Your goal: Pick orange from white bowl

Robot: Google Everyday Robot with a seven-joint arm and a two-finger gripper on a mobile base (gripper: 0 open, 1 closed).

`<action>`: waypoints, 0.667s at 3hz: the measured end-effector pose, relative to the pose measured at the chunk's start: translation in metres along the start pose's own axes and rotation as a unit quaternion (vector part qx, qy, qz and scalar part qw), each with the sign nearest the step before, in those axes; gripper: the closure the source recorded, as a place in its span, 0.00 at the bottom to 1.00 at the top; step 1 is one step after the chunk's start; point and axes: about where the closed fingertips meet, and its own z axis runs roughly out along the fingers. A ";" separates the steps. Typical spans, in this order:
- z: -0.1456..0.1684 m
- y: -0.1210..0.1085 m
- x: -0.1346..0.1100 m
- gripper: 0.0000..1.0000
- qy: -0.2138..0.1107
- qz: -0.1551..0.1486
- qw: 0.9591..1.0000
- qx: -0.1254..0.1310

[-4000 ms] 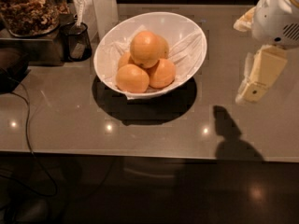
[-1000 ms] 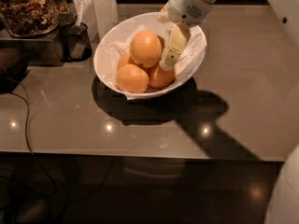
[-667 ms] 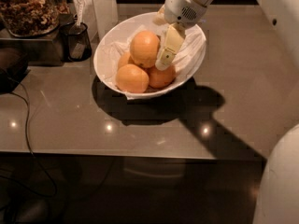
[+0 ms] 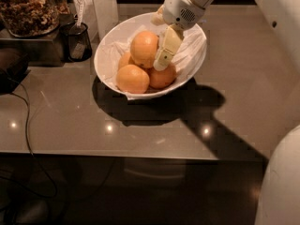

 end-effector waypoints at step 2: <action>0.019 -0.008 -0.009 0.00 -0.057 0.004 0.998 -0.012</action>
Offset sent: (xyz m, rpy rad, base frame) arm 0.0096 0.0216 -0.0092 0.1617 0.0343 0.0294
